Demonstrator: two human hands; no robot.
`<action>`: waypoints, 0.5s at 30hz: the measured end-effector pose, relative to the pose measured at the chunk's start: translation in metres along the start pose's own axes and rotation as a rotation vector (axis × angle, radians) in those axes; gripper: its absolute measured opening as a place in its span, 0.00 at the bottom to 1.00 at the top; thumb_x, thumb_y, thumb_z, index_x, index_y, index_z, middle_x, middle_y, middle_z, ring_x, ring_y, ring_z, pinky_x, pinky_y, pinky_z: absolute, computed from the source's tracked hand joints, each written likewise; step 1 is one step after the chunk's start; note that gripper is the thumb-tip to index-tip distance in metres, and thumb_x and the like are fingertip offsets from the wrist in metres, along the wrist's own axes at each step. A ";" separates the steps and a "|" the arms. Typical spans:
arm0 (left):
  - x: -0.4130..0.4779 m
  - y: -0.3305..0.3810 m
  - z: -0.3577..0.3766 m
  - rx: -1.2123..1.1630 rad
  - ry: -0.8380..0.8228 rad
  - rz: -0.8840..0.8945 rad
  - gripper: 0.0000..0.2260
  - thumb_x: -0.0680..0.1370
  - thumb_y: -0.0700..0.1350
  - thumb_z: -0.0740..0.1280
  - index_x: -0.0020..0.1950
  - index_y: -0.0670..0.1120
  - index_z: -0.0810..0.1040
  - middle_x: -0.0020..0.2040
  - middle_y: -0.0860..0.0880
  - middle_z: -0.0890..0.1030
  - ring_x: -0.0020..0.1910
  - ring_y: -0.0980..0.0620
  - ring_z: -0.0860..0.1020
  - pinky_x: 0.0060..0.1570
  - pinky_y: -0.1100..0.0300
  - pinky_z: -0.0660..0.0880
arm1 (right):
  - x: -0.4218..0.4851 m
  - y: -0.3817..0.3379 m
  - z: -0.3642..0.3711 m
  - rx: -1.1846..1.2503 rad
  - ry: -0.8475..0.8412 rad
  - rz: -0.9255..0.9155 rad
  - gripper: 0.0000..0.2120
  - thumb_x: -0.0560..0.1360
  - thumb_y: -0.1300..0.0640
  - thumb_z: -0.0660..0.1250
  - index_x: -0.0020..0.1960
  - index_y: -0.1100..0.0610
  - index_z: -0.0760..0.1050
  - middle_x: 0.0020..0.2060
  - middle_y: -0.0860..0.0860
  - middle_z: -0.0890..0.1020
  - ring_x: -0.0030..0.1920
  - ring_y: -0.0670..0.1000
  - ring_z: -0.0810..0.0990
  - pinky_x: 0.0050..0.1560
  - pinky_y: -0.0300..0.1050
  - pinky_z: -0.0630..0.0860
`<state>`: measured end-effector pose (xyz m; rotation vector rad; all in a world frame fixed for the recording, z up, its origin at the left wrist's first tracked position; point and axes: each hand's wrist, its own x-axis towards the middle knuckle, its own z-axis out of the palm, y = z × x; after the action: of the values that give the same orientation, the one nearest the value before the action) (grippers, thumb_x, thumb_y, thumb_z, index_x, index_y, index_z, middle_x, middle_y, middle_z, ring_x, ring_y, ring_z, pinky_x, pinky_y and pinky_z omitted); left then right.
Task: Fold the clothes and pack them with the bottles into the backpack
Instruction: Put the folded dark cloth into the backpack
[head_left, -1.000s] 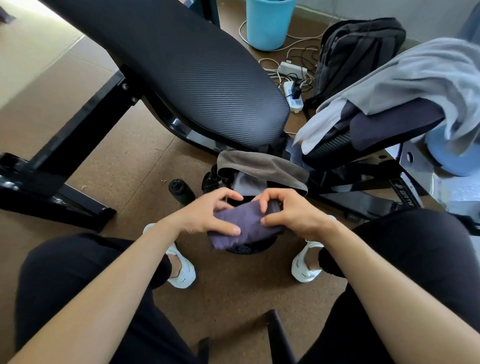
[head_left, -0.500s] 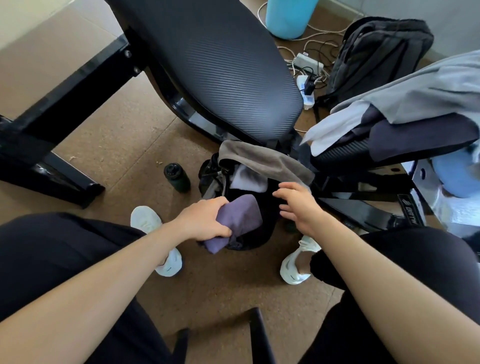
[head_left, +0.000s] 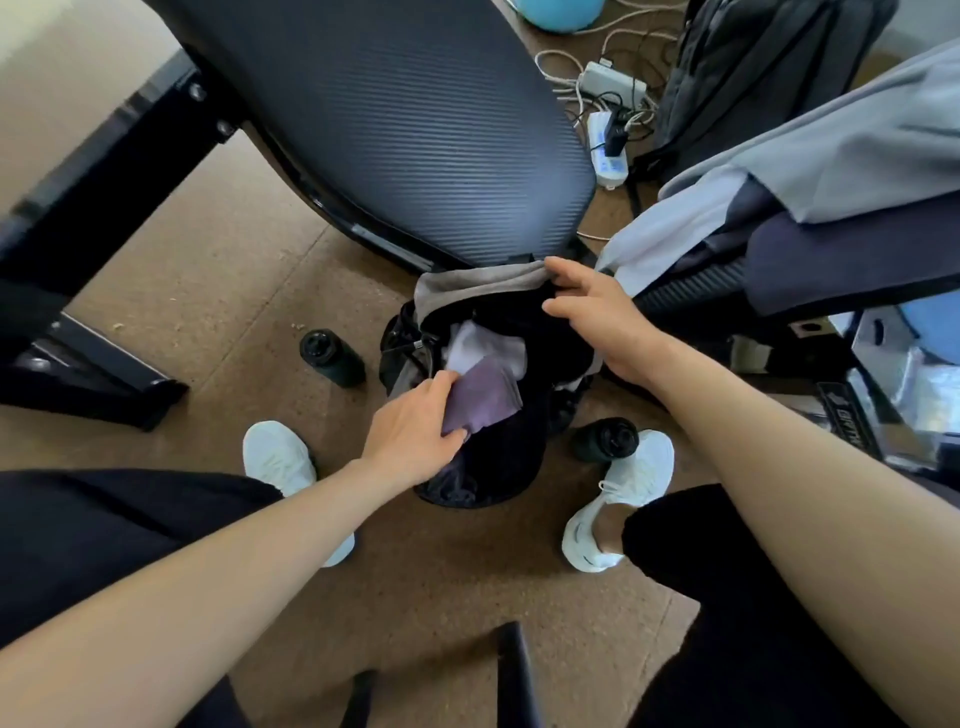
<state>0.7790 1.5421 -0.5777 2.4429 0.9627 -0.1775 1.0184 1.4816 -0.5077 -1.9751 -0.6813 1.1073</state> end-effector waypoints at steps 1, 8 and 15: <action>0.011 0.001 0.011 0.024 0.025 0.014 0.25 0.79 0.53 0.69 0.73 0.51 0.66 0.60 0.50 0.79 0.54 0.46 0.80 0.43 0.54 0.75 | 0.003 0.001 -0.002 -0.043 -0.013 -0.023 0.30 0.79 0.66 0.66 0.79 0.53 0.65 0.69 0.50 0.73 0.65 0.46 0.74 0.63 0.38 0.69; 0.098 0.003 0.067 0.437 0.178 0.173 0.20 0.71 0.42 0.74 0.62 0.47 0.76 0.53 0.44 0.81 0.51 0.40 0.79 0.48 0.47 0.74 | 0.016 0.006 -0.014 -0.057 -0.068 -0.051 0.29 0.79 0.65 0.66 0.78 0.52 0.68 0.69 0.51 0.75 0.65 0.46 0.75 0.71 0.41 0.70; 0.151 -0.012 0.097 0.697 0.036 0.135 0.26 0.79 0.45 0.67 0.76 0.51 0.65 0.69 0.45 0.73 0.67 0.41 0.72 0.63 0.46 0.70 | 0.028 0.009 -0.014 0.000 -0.075 -0.037 0.26 0.80 0.62 0.65 0.77 0.51 0.69 0.65 0.49 0.78 0.63 0.43 0.78 0.70 0.39 0.71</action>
<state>0.8889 1.5927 -0.7113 3.1384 0.8396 -0.4919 1.0450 1.4922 -0.5240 -1.9208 -0.7542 1.1635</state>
